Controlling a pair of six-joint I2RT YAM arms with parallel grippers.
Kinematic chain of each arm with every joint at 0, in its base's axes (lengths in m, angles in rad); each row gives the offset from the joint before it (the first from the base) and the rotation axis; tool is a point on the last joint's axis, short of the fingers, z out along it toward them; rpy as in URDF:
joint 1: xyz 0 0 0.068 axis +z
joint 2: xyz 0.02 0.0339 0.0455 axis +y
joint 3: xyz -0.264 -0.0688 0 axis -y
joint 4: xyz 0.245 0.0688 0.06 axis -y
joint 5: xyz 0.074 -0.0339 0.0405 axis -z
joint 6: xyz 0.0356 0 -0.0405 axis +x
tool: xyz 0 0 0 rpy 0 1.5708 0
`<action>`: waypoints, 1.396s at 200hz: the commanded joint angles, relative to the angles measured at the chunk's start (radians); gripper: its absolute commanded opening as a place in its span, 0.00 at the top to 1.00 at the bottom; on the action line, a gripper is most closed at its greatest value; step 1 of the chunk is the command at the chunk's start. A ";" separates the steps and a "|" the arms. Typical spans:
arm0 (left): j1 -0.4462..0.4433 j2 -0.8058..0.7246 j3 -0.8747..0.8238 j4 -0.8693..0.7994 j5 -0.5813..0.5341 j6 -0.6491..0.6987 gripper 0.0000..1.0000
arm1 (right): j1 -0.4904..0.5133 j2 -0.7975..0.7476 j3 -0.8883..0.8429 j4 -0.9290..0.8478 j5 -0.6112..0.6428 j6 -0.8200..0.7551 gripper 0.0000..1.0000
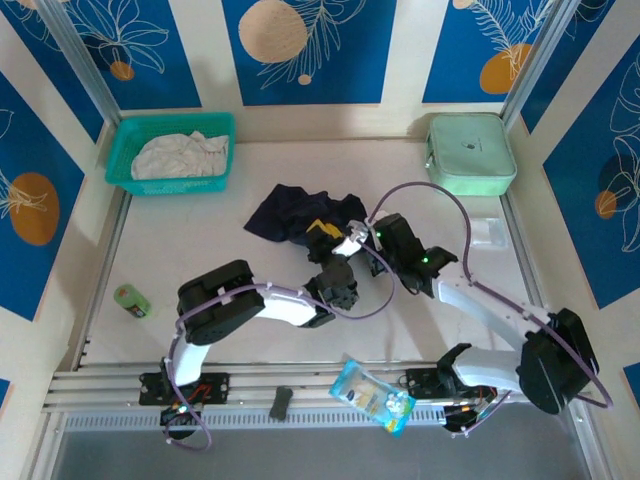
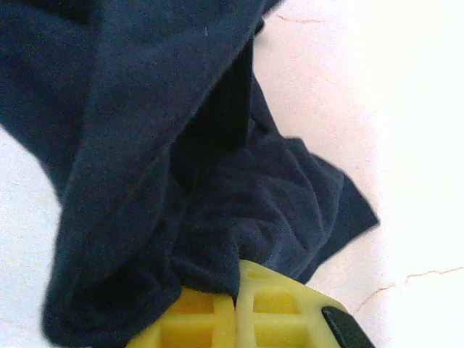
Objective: Fold and stack the t-shirts
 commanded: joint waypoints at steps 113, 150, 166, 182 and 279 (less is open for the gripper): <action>0.028 -0.500 0.113 -0.479 0.409 0.123 0.52 | -0.152 -0.017 0.066 -0.193 -0.284 -0.027 1.00; 0.076 -0.582 0.315 -1.009 0.626 -0.192 0.39 | -0.175 -0.051 0.091 -0.253 -0.371 -0.026 1.00; 0.101 -0.592 0.394 -1.189 0.693 -0.307 0.26 | -0.174 -0.068 0.090 -0.272 -0.400 -0.004 1.00; 0.154 -0.588 0.490 -1.437 0.790 -0.495 0.15 | -0.172 -0.084 0.082 -0.279 -0.421 0.022 1.00; 0.662 -0.471 0.438 -2.064 1.486 -1.355 0.15 | -0.068 -0.020 0.068 -0.331 -0.495 0.034 1.00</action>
